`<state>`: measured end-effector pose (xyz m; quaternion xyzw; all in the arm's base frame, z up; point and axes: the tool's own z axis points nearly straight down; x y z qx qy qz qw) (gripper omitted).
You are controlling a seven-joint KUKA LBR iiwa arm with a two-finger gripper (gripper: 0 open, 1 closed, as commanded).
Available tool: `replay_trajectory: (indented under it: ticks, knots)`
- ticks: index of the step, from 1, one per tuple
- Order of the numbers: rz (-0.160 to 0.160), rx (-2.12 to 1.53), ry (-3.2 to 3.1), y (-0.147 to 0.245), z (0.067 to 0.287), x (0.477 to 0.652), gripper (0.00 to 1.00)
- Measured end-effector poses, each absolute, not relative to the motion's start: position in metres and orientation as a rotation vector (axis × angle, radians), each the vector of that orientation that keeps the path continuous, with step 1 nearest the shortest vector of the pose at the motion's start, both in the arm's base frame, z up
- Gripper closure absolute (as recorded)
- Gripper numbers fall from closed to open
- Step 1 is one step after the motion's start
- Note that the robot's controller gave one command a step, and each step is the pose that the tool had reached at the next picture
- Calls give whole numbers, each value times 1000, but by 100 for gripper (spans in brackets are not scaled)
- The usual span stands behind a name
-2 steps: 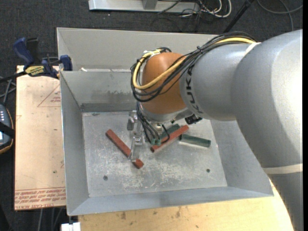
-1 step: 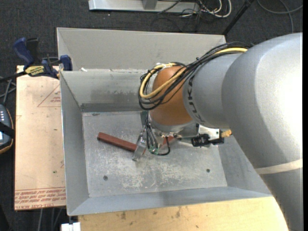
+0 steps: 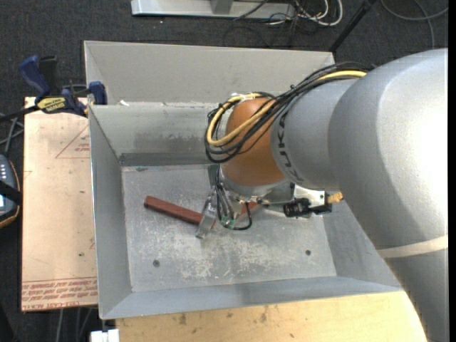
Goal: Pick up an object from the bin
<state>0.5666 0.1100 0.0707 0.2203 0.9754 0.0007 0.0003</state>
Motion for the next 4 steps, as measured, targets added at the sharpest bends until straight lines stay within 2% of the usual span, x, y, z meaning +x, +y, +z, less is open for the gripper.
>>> replay_trajectory:
  ticks: [1, 2, 3, 4]
  knots:
    - [7, 579, 3079, 133, 237, 571, 100]
    - [2, 581, 3085, 133, 233, 569, 100]
    - [-3, 915, 3009, 109, 178, 560, 0]
    - [-1, 914, 3008, 109, 179, 560, 0]
